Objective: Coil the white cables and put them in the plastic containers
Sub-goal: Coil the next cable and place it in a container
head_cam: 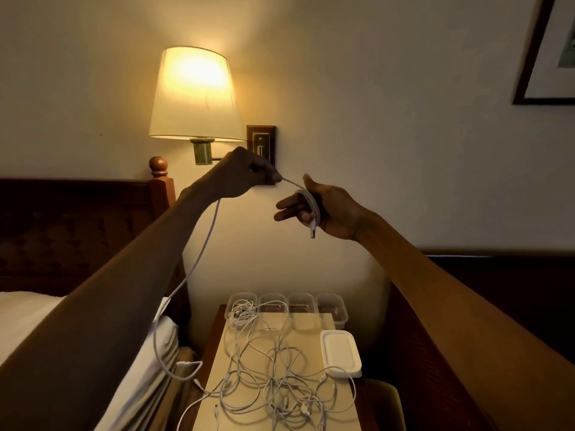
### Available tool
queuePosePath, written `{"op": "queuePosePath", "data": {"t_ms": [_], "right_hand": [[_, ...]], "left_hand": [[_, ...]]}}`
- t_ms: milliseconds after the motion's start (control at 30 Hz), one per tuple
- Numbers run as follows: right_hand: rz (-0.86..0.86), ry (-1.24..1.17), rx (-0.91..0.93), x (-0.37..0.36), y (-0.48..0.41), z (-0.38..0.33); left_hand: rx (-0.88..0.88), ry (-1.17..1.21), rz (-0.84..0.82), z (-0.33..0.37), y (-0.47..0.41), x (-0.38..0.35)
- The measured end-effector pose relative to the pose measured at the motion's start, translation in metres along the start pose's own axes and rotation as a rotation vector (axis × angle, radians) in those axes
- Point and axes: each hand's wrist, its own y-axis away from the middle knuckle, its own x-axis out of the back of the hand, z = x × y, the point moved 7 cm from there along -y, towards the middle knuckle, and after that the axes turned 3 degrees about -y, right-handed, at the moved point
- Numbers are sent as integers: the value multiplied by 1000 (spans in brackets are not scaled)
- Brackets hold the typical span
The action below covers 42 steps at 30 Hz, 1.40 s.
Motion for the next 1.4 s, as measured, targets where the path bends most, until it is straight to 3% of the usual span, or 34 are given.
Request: {"op": "queuePosePath", "data": {"t_ms": [167, 300, 367, 500, 667, 800, 933, 1100, 1300, 1400], "right_hand": [[37, -140, 132, 4, 0, -18], [132, -187, 172, 19, -1, -22], [162, -163, 185, 23, -3, -23], [244, -48, 232, 28, -11, -24], [468, 70, 325, 51, -11, -33], [550, 321, 269, 65, -10, -28], [397, 429, 58, 53, -13, -1], [87, 401, -85, 19, -9, 14], [-40, 49, -78, 4, -5, 10], [-41, -115, -37, 3, -6, 4]], "left_hand": [[-76, -53, -26, 14, 13, -30], [284, 198, -158, 3, 23, -63], [360, 295, -253, 7, 30, -80], [379, 365, -377, 22, 37, -101], [360, 414, -528, 36, 40, -101], [217, 201, -515, 46, 28, -76], [15, -81, -382, 49, 7, -38], [-31, -131, -272, 26, -2, -20], [-30, -19, -25, 1, 1, -9], [-28, -75, -7, -8, 9, -17]]}}
